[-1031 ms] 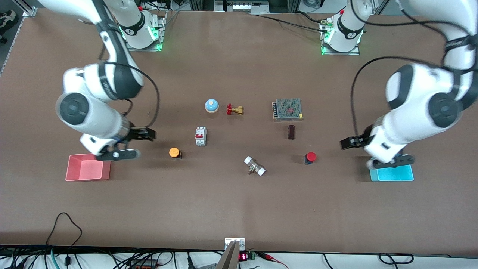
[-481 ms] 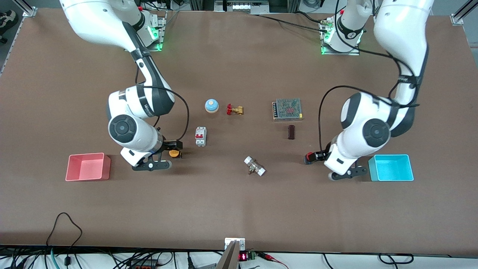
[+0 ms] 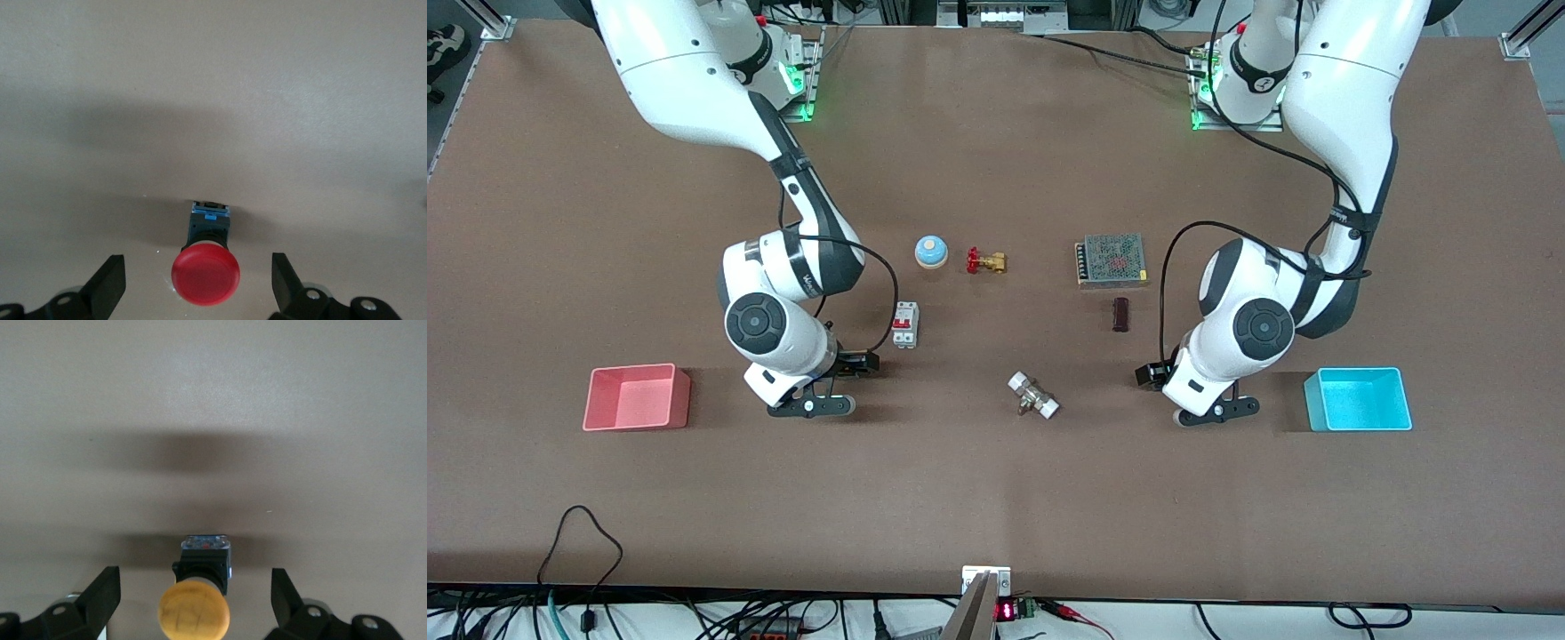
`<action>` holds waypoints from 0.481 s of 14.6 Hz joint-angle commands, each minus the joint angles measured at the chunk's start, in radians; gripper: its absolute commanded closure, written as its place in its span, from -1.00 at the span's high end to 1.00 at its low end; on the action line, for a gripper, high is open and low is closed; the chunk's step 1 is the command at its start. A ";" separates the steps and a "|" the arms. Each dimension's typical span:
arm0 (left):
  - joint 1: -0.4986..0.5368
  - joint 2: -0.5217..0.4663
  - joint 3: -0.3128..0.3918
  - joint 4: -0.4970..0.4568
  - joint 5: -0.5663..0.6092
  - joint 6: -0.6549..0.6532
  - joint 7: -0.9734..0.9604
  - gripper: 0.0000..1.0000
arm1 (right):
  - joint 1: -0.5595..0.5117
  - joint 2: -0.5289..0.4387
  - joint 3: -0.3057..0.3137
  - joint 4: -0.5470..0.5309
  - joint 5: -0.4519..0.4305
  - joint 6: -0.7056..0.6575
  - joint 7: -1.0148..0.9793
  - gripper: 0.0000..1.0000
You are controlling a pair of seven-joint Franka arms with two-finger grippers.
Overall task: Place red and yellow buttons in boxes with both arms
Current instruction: 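Lower the right gripper onto the yellow button while the left gripper lowers onto the red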
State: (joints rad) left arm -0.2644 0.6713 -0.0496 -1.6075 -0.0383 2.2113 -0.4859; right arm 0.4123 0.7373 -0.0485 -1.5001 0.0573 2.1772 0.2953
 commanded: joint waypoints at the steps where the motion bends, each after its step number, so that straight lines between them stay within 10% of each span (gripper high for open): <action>1: -0.018 -0.016 0.014 -0.023 0.021 0.010 -0.014 0.71 | 0.006 0.013 -0.005 0.024 0.010 -0.005 0.021 1.00; 7: -0.018 -0.018 0.014 -0.022 0.020 0.010 -0.028 0.07 | 0.008 0.016 -0.005 0.020 0.012 -0.030 0.013 1.00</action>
State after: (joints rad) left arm -0.2677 0.6714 -0.0490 -1.6125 -0.0379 2.2124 -0.4921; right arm 0.4123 0.7435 -0.0489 -1.4979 0.0573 2.1710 0.3013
